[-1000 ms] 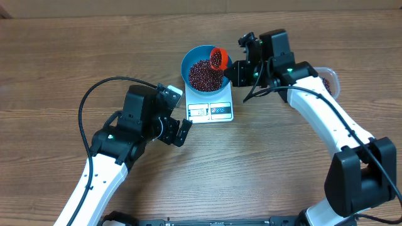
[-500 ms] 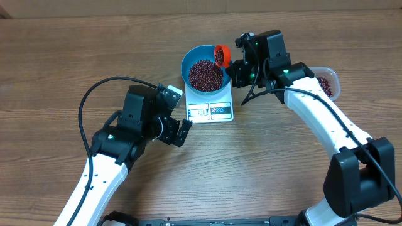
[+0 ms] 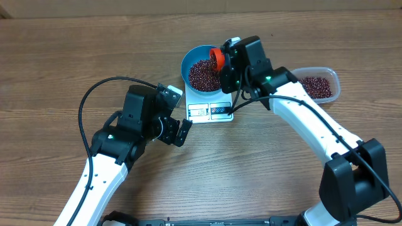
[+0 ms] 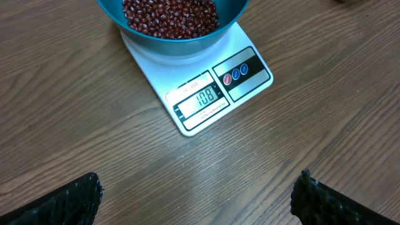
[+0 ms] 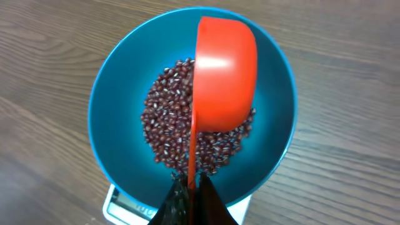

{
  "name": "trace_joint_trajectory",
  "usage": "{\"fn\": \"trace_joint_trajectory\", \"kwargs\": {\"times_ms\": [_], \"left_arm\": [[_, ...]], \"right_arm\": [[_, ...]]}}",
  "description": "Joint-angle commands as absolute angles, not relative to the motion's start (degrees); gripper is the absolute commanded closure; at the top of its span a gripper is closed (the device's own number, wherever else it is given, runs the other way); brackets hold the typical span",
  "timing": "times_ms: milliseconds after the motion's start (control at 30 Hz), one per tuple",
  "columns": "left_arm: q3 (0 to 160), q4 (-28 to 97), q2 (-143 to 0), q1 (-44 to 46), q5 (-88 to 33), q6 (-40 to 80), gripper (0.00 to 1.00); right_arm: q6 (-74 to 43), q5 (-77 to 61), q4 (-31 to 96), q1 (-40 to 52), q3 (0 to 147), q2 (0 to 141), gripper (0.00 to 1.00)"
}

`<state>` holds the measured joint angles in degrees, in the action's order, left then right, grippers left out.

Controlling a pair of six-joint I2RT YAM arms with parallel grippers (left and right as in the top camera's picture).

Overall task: Scoop item into bowl and weigh 150g on scale
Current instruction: 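Tip the red scoop to pour beans into the blue bowl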

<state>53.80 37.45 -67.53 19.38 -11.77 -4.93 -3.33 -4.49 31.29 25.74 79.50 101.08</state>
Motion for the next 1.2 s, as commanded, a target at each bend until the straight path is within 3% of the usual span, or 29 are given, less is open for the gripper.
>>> {"fn": "trace_joint_trajectory", "kwargs": {"times_ms": [0,1167], "left_arm": [[53.45,37.26,-67.51,19.14,-11.57,-6.22,0.0],[53.45,37.26,-67.51,19.14,-11.57,-6.24,0.01]], "right_arm": [[-1.39,1.5,31.66,26.65,82.81,98.72,0.96],[0.99,1.85,34.13,26.68,83.77,96.84,0.96]]}}
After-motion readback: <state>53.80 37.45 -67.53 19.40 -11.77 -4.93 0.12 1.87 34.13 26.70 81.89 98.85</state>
